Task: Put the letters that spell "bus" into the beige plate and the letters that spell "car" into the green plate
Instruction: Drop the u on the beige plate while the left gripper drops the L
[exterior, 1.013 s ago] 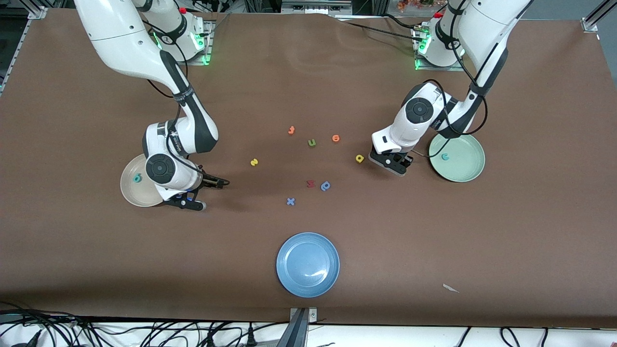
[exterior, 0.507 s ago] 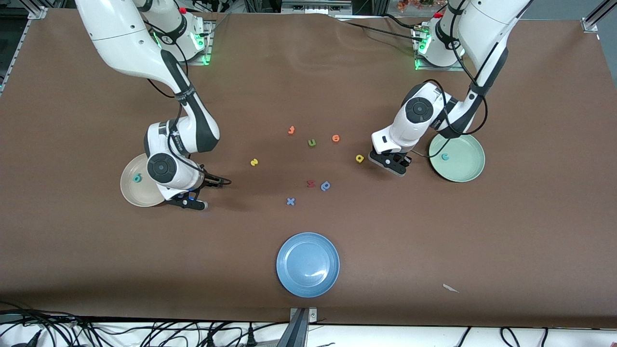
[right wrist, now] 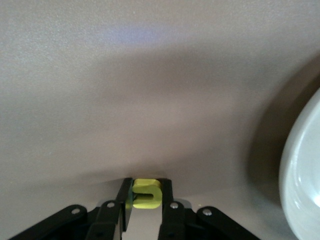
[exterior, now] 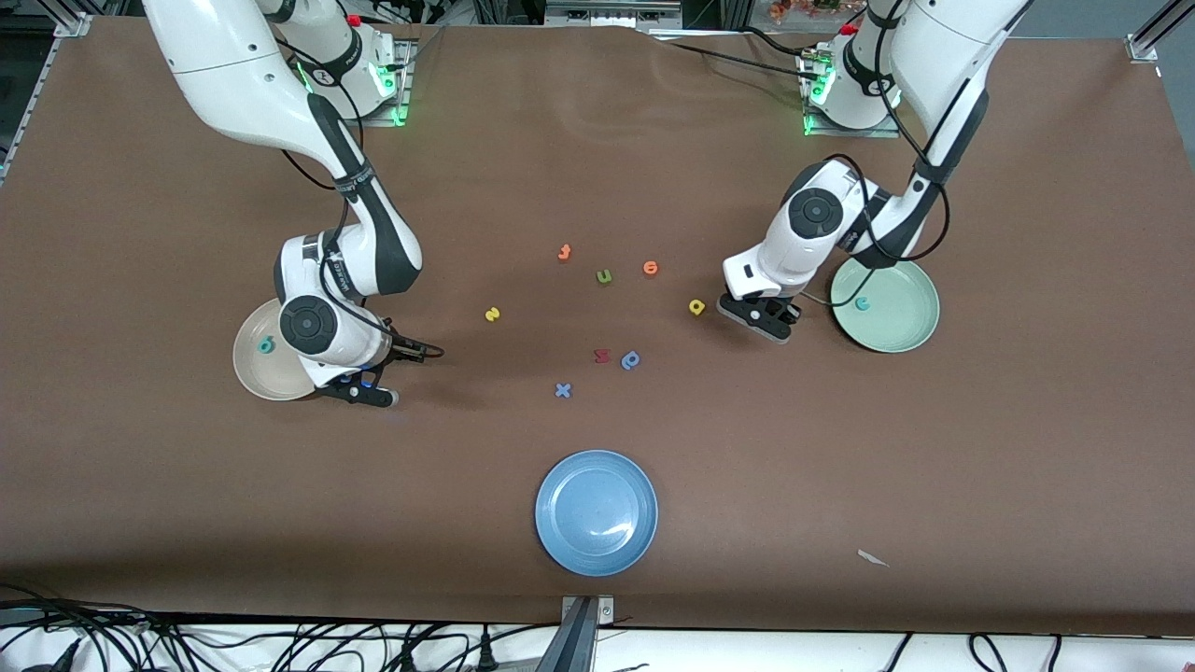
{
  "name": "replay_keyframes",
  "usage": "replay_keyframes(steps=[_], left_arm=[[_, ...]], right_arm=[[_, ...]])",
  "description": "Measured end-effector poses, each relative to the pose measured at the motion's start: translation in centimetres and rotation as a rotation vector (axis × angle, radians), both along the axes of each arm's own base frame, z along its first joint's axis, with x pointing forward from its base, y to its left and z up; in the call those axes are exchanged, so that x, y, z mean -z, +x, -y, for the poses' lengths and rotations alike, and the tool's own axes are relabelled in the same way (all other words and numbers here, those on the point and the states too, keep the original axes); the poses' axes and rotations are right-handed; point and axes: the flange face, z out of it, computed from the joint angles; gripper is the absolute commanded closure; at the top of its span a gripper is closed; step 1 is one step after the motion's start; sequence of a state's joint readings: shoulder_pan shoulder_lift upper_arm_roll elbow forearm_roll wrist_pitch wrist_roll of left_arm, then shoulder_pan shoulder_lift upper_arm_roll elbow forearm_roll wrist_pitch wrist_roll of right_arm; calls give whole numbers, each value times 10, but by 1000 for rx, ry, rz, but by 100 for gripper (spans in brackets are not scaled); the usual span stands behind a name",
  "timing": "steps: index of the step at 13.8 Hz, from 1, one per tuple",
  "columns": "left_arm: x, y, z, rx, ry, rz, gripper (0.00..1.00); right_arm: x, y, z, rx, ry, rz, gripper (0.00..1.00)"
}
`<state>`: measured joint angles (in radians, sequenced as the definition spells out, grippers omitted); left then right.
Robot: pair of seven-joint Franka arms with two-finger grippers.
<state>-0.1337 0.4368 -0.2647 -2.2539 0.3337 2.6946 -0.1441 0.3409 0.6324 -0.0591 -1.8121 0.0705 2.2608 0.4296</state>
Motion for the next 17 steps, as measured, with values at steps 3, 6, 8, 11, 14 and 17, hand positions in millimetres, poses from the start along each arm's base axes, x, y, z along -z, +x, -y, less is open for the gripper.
replay_keyframes(steps=[3, 6, 8, 11, 14, 17], left_arm=[[-32, 20, -37, 20, 67, 12, 86], [-82, 32, -80, 73, 138, 10, 81], [-98, 27, -109, 66, 175, -13, 81], [-77, 3, -144, 33, 193, -84, 81], [-53, -19, -165, 7, 198, -143, 57], [-52, -21, -166, 6, 197, -145, 31]], right_arm=[[-1, 1, 0, -4, 1, 1, 84], [-14, 9, 8, -11, -5, -7, 84], [-45, 18, 27, -35, -17, -50, 84], [-86, 26, 91, -114, -23, -92, 83], [-77, 19, 160, -173, -24, -141, 83], [-46, 2, 176, -176, -23, -171, 41]])
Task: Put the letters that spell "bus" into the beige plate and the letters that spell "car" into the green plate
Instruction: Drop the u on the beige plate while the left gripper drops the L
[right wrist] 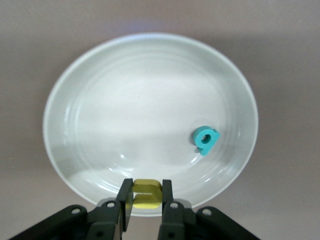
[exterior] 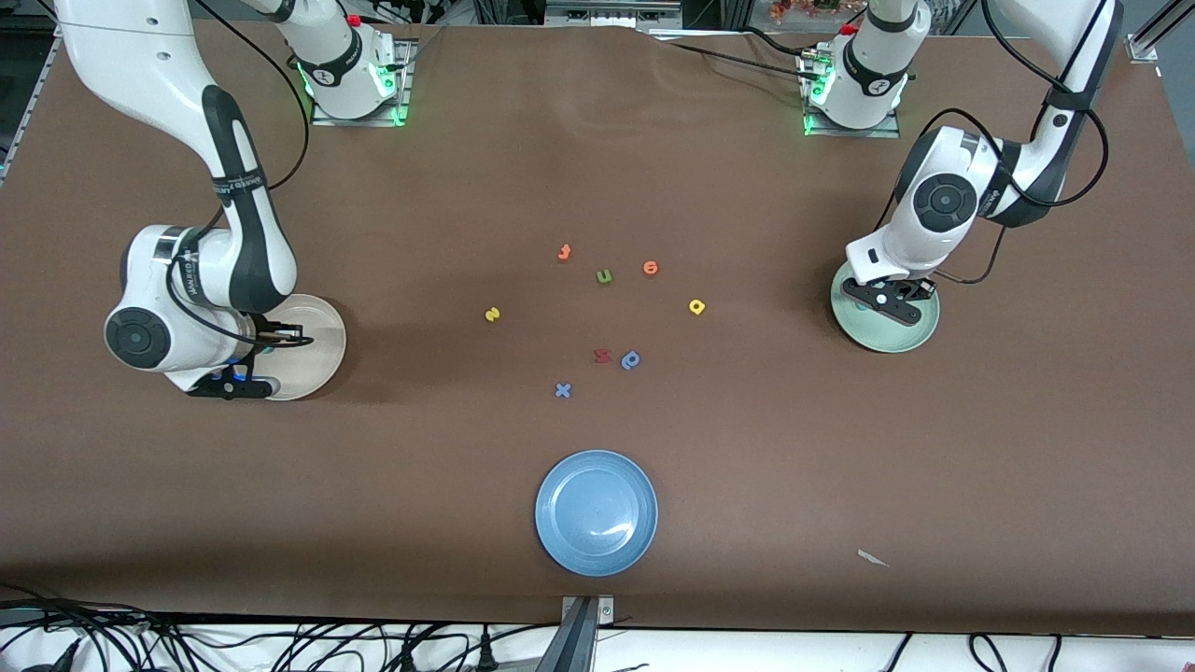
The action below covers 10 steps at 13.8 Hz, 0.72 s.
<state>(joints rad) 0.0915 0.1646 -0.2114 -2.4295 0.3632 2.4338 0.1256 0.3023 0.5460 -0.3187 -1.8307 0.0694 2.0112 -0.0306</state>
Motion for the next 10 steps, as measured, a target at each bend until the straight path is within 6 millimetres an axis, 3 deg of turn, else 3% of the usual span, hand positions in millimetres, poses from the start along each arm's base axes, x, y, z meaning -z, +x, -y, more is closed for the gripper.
replay_keyframes(steps=[1, 4, 6, 8, 10], left_arm=[[0, 0, 0, 0, 0, 1, 29], [-2, 1, 4, -19, -17, 6, 26], [-6, 2, 27, -132, -126, -2, 26], [-12, -1, 73, -220, -250, -21, 27], [-12, -2, 101, -232, -296, -20, 29]], right_arm=[[7, -3, -1, -2, -2, -7, 3], [9, -3, -4, -8, -3, -5, 0], [-10, 10, -16, -23, 3, 27, 0], [-51, 25, -52, 0, -5, 30, 1], [-85, 29, -110, 38, -23, 50, 1]])
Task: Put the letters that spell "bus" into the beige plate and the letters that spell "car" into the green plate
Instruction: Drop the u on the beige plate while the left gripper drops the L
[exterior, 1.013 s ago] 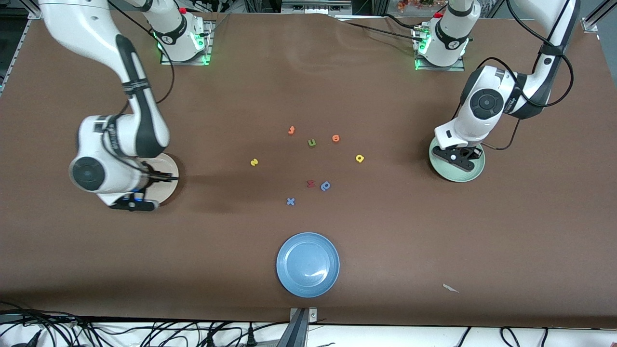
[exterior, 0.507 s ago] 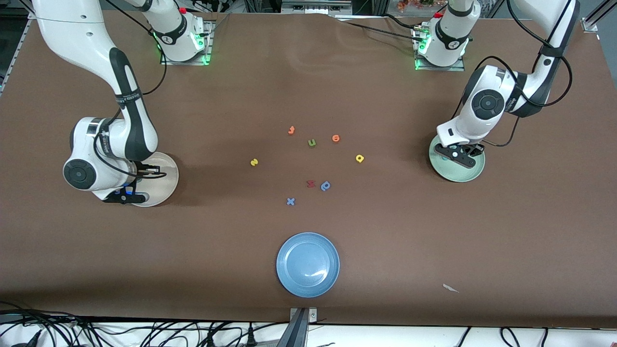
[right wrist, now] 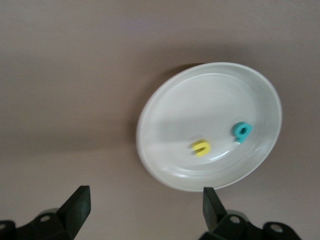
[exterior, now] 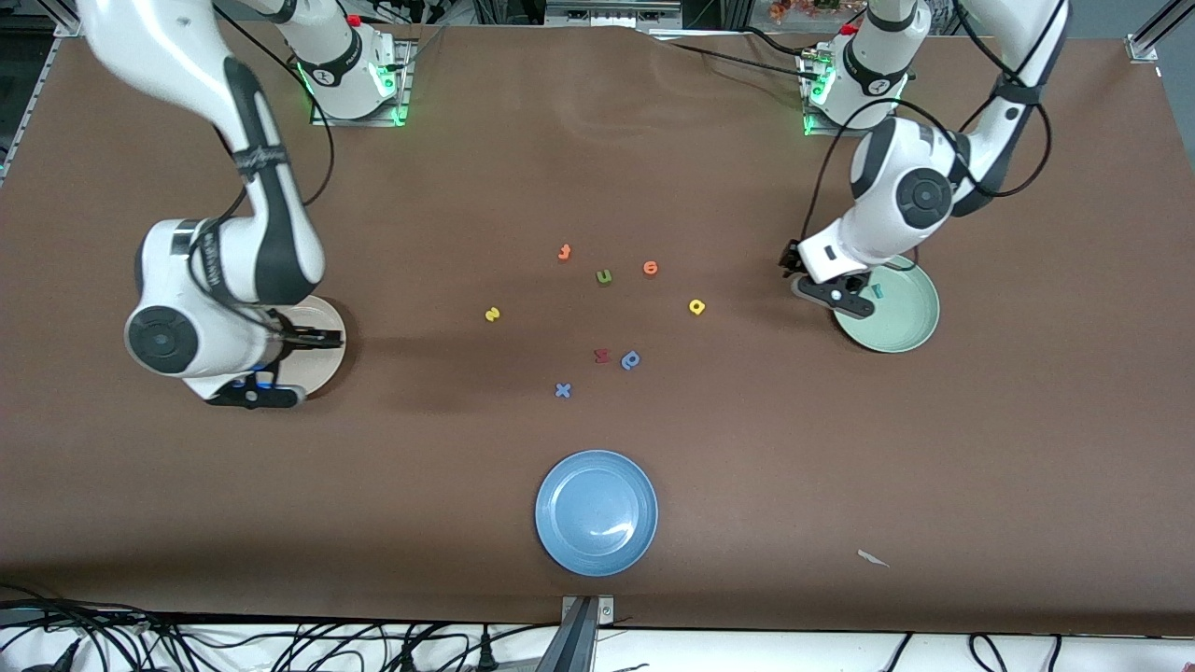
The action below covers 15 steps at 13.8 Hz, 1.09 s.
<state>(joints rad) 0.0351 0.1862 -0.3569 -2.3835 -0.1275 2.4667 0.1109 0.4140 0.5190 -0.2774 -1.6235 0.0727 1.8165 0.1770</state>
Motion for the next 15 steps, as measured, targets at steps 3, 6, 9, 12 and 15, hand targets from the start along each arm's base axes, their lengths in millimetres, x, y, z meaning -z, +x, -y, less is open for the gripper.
replay_keyframes(steps=[3, 6, 9, 12, 15], left_arm=[[23, 0, 29, -19, -30, 40, 28], [35, 14, 78, -26, -75, 66, 28], [31, 22, 128, -40, -112, 72, 27], [37, 17, 149, -41, -138, 105, 25], [52, 6, 163, -11, -142, 97, 24]], right_arm=[[-1, -21, -96, 81, -2, 14, 2], [13, -38, -157, 152, -8, 46, 5], [46, -56, -202, 234, -42, 85, 5], [88, -78, -228, 290, -67, 116, 7], [120, -95, -228, 332, -49, 134, 9]])
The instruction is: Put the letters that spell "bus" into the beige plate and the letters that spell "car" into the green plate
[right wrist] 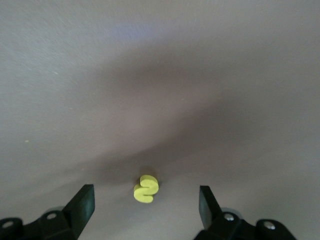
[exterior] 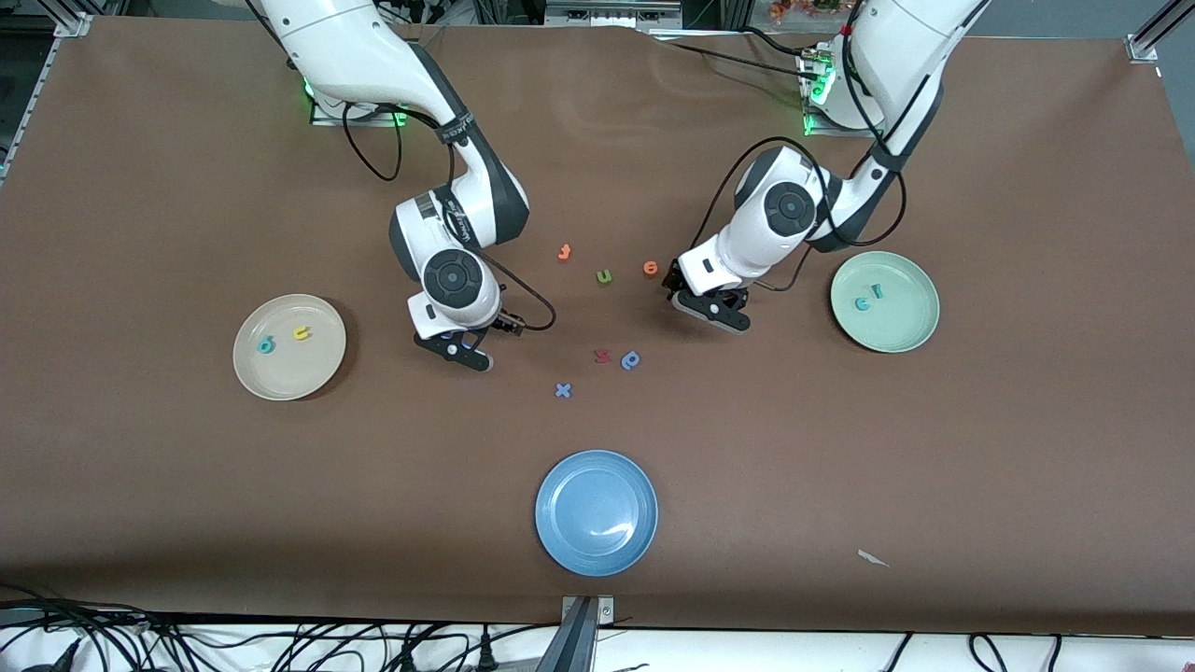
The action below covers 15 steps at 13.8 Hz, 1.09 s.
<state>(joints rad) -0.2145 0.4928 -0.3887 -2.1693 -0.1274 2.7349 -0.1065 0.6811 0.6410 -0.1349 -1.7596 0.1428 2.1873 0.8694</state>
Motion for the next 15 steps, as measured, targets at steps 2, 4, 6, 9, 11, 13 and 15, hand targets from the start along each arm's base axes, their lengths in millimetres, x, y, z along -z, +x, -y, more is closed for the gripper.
replay_keyframes(steps=[2, 4, 6, 9, 11, 13, 15], left_arm=[[11, -5, 3, 32, 14, -8, 24], [18, -5, 1, 67, 32, 5, 24], [21, -2, -5, 99, 57, 22, 24], [22, 4, -14, 106, 75, 33, 24], [22, 5, -16, 107, 78, 32, 24], [23, 5, -16, 108, 78, 31, 25], [23, 5, -16, 108, 79, 30, 35]], right_arm=[[10, -5, 3, 36, 27, -2, 17], [12, -7, 5, 50, 35, -8, 32], [13, -8, 5, 56, 37, -12, 46], [13, -8, 6, 59, 39, -14, 54], [12, -8, 6, 60, 40, -13, 58], [12, -8, 6, 60, 41, -12, 58], [11, -8, 6, 60, 42, -10, 61]])
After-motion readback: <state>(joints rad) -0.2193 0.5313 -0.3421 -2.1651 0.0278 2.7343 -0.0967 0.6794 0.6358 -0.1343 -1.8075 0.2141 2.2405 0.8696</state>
